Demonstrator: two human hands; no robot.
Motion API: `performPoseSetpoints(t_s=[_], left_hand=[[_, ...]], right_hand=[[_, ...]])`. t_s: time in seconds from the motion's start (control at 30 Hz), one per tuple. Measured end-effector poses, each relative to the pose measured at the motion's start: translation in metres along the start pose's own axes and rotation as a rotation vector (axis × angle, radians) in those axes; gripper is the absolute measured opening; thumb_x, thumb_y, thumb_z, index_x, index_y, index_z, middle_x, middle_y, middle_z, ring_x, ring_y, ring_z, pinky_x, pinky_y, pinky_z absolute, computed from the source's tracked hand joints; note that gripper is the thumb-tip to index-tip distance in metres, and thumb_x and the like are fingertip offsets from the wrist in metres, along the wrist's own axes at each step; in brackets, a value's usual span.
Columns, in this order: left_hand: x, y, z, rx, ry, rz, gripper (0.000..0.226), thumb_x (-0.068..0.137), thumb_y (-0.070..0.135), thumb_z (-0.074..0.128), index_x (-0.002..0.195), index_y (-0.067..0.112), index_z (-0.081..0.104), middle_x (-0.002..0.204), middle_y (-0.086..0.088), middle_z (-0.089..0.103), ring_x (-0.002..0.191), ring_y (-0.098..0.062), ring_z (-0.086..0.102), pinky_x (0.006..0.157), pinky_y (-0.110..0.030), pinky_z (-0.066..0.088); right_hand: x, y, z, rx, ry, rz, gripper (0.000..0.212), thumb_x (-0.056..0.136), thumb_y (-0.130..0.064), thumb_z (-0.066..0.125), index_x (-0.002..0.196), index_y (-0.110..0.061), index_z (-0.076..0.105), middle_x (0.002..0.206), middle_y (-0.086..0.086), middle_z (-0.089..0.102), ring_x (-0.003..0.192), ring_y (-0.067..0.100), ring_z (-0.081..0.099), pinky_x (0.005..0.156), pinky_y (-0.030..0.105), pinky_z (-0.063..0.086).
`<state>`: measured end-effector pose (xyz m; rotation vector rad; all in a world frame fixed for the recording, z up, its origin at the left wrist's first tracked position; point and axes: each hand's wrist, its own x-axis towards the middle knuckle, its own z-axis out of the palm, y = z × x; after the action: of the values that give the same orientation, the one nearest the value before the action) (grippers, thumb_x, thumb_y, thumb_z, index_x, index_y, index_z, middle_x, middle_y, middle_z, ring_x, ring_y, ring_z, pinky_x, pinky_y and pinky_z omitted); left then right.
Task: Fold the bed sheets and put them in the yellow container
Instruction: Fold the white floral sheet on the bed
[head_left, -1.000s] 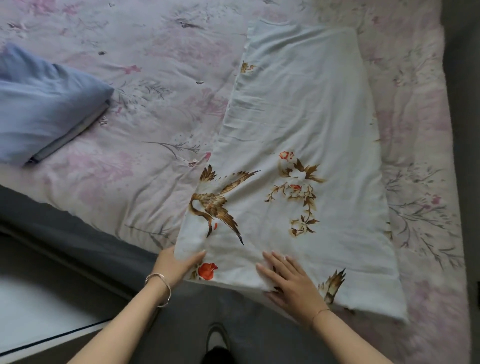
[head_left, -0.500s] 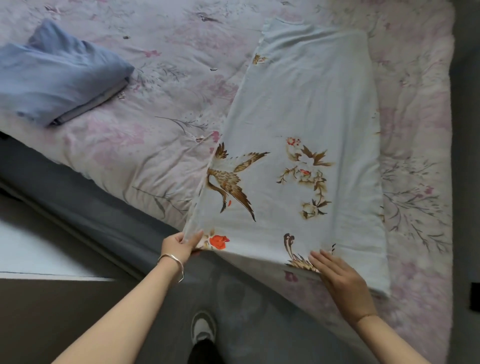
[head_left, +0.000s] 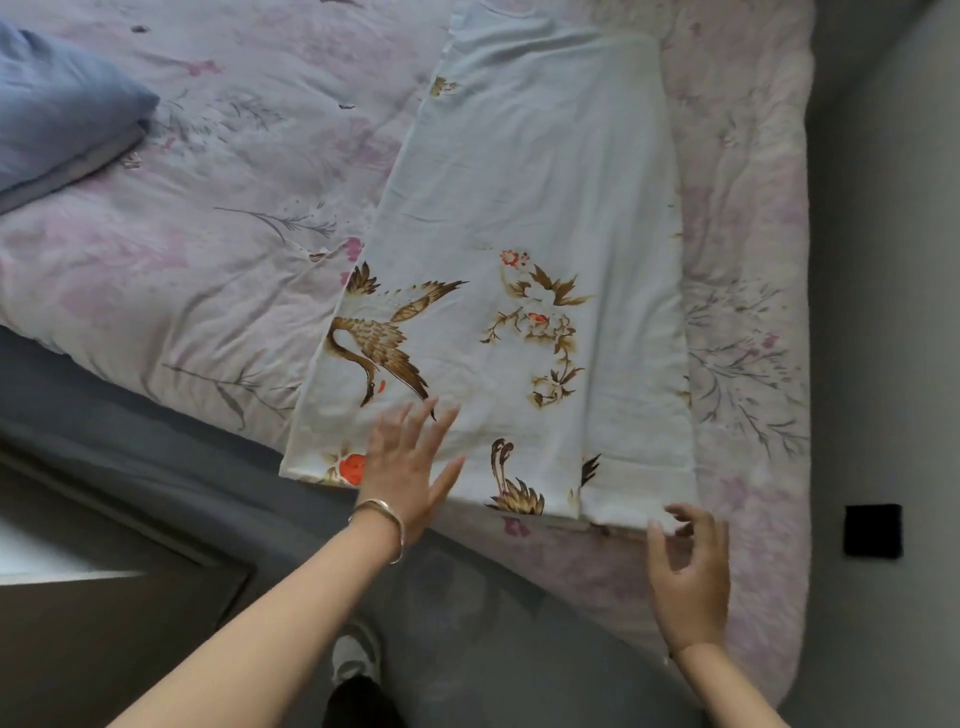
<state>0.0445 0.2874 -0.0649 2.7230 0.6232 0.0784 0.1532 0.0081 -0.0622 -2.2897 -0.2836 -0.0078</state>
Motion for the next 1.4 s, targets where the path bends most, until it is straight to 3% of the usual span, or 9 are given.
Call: performPoseSetpoints(t_s=[0.1,0.27,0.4,0.57,0.77,0.97,1.23,1.33,1.4], left_hand=[[0.017,0.041,0.021,0.082,-0.313,-0.011,0.089,0.055,0.069,-0.042,0.138,0.042,-0.025,0.145,0.014,-0.029,0.142,-0.018,-0.021,0.108,-0.046,-0.018],[0.023,0.050,0.038,0.149,-0.383,-0.069,0.074,0.068,0.066,-0.031,0.139,0.042,-0.027,0.147,0.013,-0.034,0.136,-0.016,-0.031,0.108,-0.049,-0.020],[0.021,0.051,0.039,0.149,-0.400,-0.069,0.069,0.070,0.061,-0.026,0.136,0.043,-0.029,0.143,0.013,-0.037,0.132,-0.013,-0.034,0.109,-0.048,-0.021],[0.021,0.052,0.044,0.142,-0.364,-0.079,0.071,0.066,0.062,-0.025,0.134,0.042,-0.031,0.147,0.013,-0.034,0.131,-0.011,-0.036,0.093,-0.038,-0.039],[0.022,0.054,0.046,0.148,-0.359,-0.080,0.071,0.064,0.063,-0.026,0.132,0.042,-0.033,0.139,0.015,-0.040,0.130,-0.010,-0.036,0.107,-0.047,-0.024],[0.023,0.056,0.043,0.167,-0.376,-0.100,0.061,0.077,0.059,-0.017,0.133,0.040,-0.031,0.148,0.012,-0.032,0.139,-0.017,-0.028,0.110,-0.049,-0.018],[0.028,0.063,0.037,0.131,-0.239,-0.103,0.069,0.069,0.061,-0.024,0.134,0.041,-0.029,0.144,0.014,-0.034,0.139,-0.015,-0.028,0.107,-0.045,-0.025],[0.049,0.076,0.040,0.153,-0.199,-0.055,0.067,0.069,0.055,-0.027,0.134,0.041,-0.030,0.143,0.013,-0.036,0.134,-0.014,-0.034,0.103,-0.046,-0.030],[0.061,0.077,0.051,0.185,-0.193,-0.026,0.066,0.068,0.053,-0.028,0.133,0.042,-0.030,0.142,0.014,-0.036,0.138,-0.016,-0.030,0.105,-0.050,-0.027]], right_hand=[[-0.016,0.012,-0.009,0.048,0.021,0.155,0.003,0.086,-0.027,0.061,0.088,-0.028,0.058,0.095,0.007,0.057,0.082,0.005,0.055,0.073,0.016,0.044],[-0.034,0.037,-0.005,-0.422,-0.073,-0.052,0.044,0.091,-0.041,0.042,0.113,-0.012,0.067,0.113,0.009,0.052,0.098,0.028,0.053,0.083,0.046,0.048],[-0.024,0.039,-0.004,-0.675,-0.050,-0.223,0.054,0.097,-0.048,0.019,0.123,-0.024,0.060,0.138,0.014,0.040,0.116,0.034,0.039,0.096,0.046,0.029],[0.004,0.046,-0.008,-0.766,0.039,-0.266,0.046,0.086,-0.042,0.036,0.080,-0.011,0.069,0.113,0.011,0.040,0.098,0.030,0.040,0.089,0.044,0.030],[0.000,0.063,-0.027,-0.783,-0.106,-0.298,0.066,0.097,-0.052,0.012,0.111,-0.017,0.066,0.149,0.015,0.032,0.141,0.039,0.014,0.117,0.046,-0.006],[0.007,0.085,-0.040,-0.773,-0.139,-0.244,0.059,0.098,-0.045,0.018,0.132,-0.010,0.052,0.153,0.001,0.030,0.146,0.011,-0.002,0.111,0.056,0.006],[0.019,0.021,-0.034,-0.443,0.022,-0.543,0.030,0.095,-0.032,0.036,0.112,-0.016,0.056,0.126,0.005,0.046,0.129,0.027,0.037,0.114,0.053,0.014],[0.065,-0.026,0.020,-0.434,-0.159,-0.464,0.044,0.094,-0.035,0.029,0.131,-0.021,0.048,0.141,0.005,0.044,0.138,0.021,0.029,0.116,0.045,0.007],[0.086,-0.030,0.055,-0.509,-0.405,-0.450,0.059,0.093,-0.047,0.010,0.146,-0.030,0.029,0.156,0.000,0.021,0.146,0.017,0.010,0.117,0.038,-0.006]])
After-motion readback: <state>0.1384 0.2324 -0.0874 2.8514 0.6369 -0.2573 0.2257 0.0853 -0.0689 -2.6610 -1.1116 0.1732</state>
